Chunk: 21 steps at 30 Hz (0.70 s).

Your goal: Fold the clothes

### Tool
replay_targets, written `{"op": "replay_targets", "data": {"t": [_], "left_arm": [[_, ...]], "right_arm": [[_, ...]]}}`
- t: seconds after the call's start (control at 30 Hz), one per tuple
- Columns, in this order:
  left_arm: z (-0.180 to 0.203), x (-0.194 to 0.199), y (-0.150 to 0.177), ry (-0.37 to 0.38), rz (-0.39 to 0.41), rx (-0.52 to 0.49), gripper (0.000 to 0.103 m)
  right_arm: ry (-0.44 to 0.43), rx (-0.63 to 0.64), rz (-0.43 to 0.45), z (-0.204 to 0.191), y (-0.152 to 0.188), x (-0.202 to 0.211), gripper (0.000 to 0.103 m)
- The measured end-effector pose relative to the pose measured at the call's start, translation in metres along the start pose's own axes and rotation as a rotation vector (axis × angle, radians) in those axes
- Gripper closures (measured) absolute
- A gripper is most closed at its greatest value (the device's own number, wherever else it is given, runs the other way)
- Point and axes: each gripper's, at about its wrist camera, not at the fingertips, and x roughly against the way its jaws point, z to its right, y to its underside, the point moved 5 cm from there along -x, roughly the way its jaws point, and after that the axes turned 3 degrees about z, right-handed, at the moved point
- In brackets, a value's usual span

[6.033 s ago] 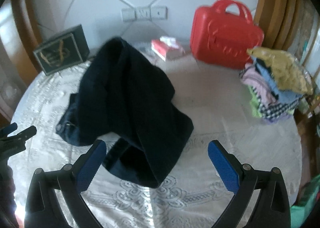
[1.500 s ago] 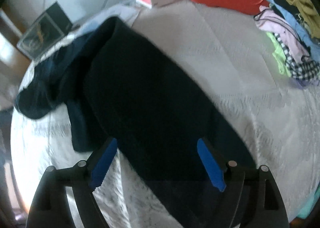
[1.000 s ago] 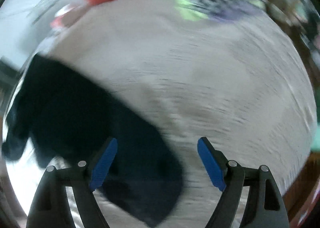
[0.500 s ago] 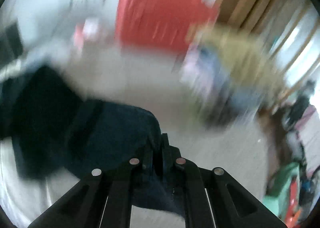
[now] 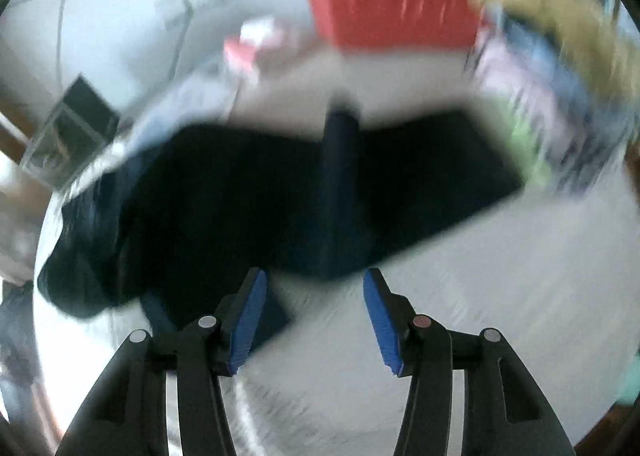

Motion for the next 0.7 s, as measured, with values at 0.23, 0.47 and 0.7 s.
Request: {"op": "replay_targets", "data": {"t": [0.23,0.47,0.7], "left_arm": [[0.011,-0.041,0.003,0.014,-0.022,-0.037,0.0],[0.019,-0.077,0.006,0.047,-0.088,-0.008,0.003],[0.04,-0.027,-0.014,0.059,0.039,-0.091,0.078]], "right_arm": [[-0.07,-0.096,-0.102,-0.028,0.049,-0.051,0.042],[0.046,0.026,-0.052,-0.076,0.045,-0.073,0.048],[0.232,0.248,0.11,-0.101,0.022,-0.029,0.099]]}}
